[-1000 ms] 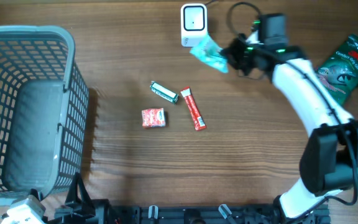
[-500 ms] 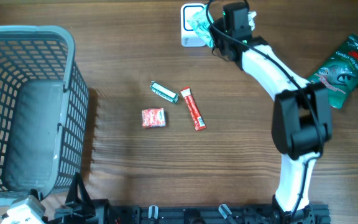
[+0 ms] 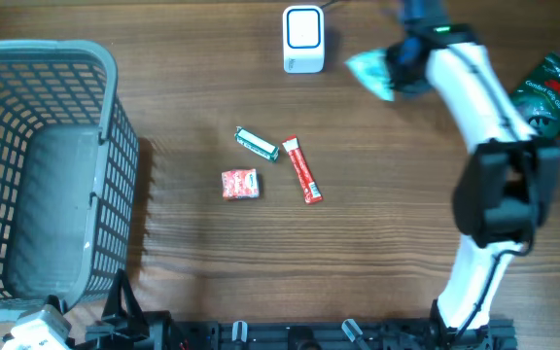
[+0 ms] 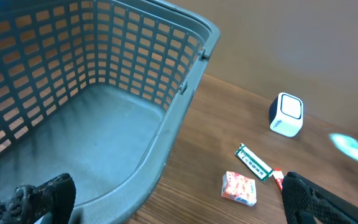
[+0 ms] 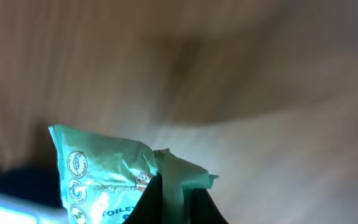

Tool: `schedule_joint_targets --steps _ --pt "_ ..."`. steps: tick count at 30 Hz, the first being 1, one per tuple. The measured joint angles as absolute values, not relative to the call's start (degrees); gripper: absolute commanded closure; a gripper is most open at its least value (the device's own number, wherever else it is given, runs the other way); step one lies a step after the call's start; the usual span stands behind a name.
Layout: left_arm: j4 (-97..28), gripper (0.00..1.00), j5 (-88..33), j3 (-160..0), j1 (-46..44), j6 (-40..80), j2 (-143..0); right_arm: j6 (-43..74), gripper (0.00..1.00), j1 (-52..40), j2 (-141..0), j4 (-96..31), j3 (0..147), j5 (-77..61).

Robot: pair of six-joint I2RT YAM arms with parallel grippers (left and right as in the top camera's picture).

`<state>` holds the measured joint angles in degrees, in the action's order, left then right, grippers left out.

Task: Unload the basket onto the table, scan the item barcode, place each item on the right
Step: 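Move the wipes pack to the right table edge and release it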

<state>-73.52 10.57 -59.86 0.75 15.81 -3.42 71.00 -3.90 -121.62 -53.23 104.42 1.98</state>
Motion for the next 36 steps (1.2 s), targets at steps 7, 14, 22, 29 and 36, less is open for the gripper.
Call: schedule_joint_targets --steps 7,14,22,29,36 --pt "-73.5 0.0 10.6 -59.9 0.8 15.8 -3.4 57.8 0.94 16.7 -120.9 -53.3 101.9 8.7" --pt "-73.5 0.0 10.6 -59.9 0.8 15.8 -3.4 49.1 0.37 23.4 -120.9 -57.1 100.7 6.7" --pt "-73.5 0.0 10.6 -59.9 0.8 15.8 -3.4 46.1 0.01 24.1 -115.9 -63.7 103.2 -8.0" --pt "-73.5 0.0 10.6 -59.9 0.8 15.8 -3.4 45.7 0.01 20.8 -109.1 -75.7 104.4 -12.0" --pt "-73.5 0.0 10.6 -59.9 0.8 15.8 -3.4 45.7 0.01 13.3 -109.0 -80.7 104.4 -11.3"
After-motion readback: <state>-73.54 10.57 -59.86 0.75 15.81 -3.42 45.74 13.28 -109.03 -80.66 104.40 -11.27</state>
